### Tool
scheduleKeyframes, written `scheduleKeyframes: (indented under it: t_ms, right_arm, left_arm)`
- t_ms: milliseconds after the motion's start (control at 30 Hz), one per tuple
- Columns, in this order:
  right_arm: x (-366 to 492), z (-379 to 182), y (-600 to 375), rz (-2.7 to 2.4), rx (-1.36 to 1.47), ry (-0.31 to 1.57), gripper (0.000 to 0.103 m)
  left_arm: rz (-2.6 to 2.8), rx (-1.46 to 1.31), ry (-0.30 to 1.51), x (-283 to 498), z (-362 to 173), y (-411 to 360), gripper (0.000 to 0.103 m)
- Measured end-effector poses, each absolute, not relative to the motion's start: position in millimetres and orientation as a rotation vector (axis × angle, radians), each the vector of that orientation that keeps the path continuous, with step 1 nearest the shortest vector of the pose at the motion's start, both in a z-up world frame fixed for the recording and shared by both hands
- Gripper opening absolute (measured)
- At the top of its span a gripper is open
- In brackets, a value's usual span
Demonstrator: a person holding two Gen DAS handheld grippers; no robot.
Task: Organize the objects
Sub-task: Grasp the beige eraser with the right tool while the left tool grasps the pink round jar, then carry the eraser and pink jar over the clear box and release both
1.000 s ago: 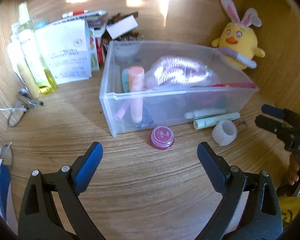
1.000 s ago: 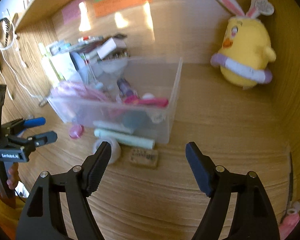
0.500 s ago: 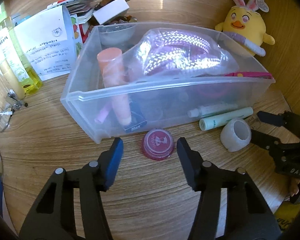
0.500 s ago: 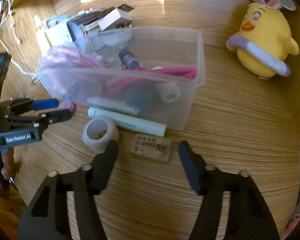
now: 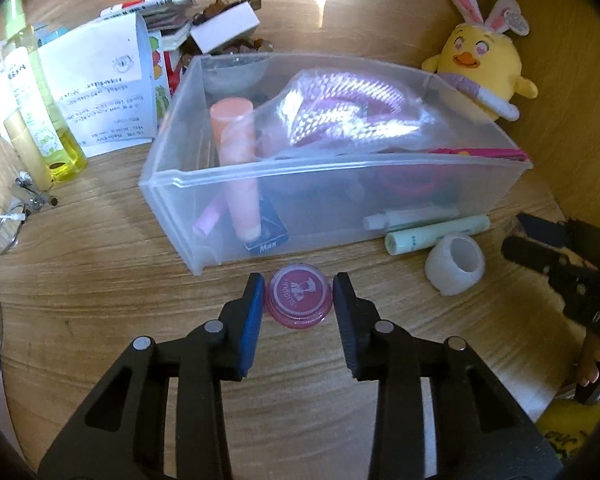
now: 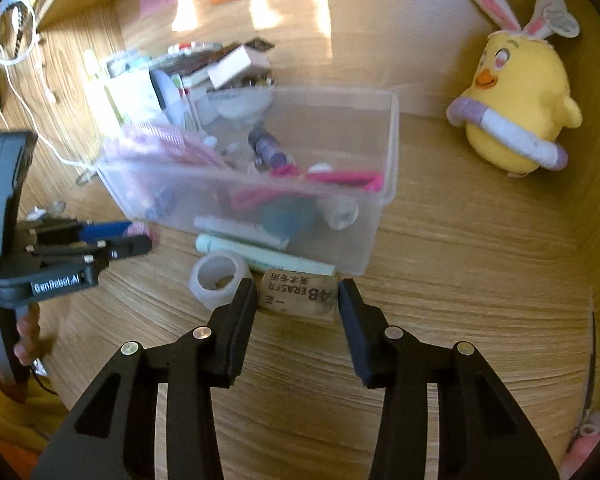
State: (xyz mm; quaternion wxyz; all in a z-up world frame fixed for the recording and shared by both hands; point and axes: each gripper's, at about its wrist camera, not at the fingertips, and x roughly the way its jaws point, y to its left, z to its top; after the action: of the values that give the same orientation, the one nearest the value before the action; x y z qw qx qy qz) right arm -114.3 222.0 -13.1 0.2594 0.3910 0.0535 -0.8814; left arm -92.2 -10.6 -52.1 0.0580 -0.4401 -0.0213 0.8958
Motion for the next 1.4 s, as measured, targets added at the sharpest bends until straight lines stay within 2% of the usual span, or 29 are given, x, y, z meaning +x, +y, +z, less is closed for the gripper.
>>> scheduleKeyframes:
  t_ms: [367,733,1000,1400]
  right_arm:
    - [-94.1,42.3,224.7,-2.443,0.842,0.079,0.039]
    - [-105.9,70.0,209.6,-2.444,0.734,0.028,0.039]
    - [-131.9,68.6,192.5,-2.404,0.755,-0.017,0.039]
    - [-167.7,31.5,163.1,-2.322,0.904,0.005,0.039]
  left_arm:
    - [2.811,-1.074,-0.085,-65.0,7.9,-17.2,0.035]
    - [2.907,-0.893,-0.149,-72.4,52.1,-32.8,0.035]
    - [2.908,-0.937,-0.205,-100.7,49.1,-50.3,0.035]
    - [2.820,-1.066,-0.228,-137.6,21.5,-49.6,0.035]
